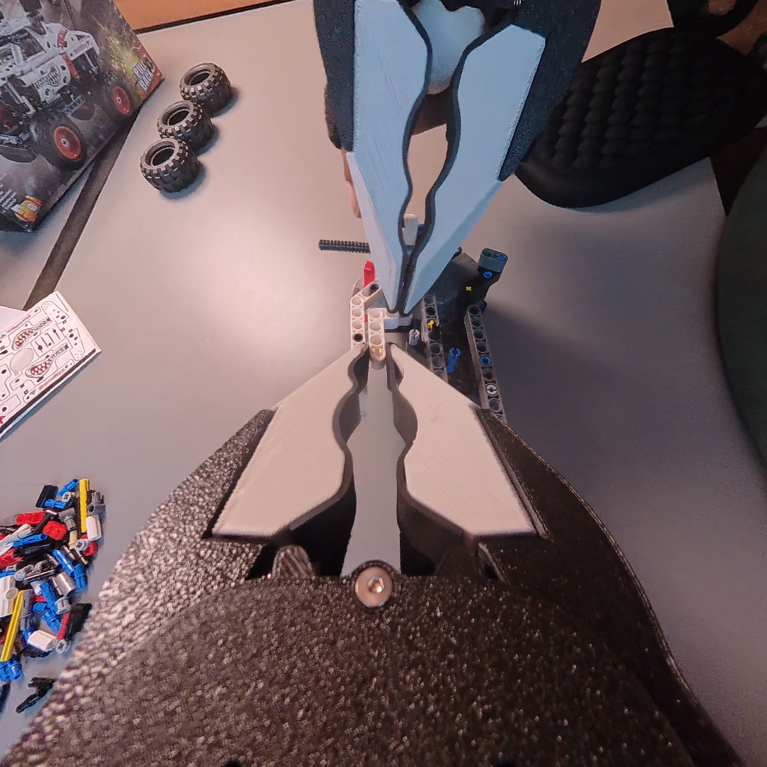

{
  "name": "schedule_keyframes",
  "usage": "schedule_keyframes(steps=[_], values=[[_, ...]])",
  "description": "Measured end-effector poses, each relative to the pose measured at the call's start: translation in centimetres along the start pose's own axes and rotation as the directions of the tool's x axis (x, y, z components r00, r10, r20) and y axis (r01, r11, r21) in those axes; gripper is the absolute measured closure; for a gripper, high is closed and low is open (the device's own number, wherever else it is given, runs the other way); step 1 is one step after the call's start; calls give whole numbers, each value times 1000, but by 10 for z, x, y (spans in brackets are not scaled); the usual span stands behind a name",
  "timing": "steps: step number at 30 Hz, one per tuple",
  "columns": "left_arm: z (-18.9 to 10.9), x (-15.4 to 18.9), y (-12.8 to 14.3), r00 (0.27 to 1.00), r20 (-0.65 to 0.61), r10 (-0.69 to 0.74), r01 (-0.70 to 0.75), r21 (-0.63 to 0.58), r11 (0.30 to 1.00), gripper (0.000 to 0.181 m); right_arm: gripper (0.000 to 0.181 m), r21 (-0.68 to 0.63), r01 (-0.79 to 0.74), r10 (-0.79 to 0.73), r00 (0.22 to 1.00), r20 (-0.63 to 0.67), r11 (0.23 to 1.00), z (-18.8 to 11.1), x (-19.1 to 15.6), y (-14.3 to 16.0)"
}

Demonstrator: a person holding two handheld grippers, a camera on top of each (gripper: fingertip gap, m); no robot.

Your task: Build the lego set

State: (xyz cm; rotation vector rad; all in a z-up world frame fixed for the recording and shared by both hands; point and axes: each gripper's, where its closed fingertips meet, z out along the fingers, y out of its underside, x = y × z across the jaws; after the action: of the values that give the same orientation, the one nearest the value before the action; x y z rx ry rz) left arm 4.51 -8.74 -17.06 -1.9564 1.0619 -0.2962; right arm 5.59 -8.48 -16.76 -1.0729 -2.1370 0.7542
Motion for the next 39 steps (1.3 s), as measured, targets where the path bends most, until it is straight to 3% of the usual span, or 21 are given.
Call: schedule_keyframes(steps=[6, 11, 28, 39], values=[[-2, 3, -1, 1000, -7, 16, -16, 3, 1000, 174, 179, -1, 9, -9, 1000, -4, 1000, -2, 0, -2], [-3, 2, -3, 1000, -12, 10, -9, 16, 1000, 174, 163, -17, -4, 4, 1000, -5, 1000, -9, 5, 0], [1, 20, -3, 992, -119, -38, 37, -5, 999, 175, 166, -137, 24, -10, 995, 103, 990, 0, -15, 10], [-2, 22, 1, 988, -140, -59, 58, -14, 998, 174, 166, -117, 18, -5, 994, 108, 993, 3, -17, 5]])
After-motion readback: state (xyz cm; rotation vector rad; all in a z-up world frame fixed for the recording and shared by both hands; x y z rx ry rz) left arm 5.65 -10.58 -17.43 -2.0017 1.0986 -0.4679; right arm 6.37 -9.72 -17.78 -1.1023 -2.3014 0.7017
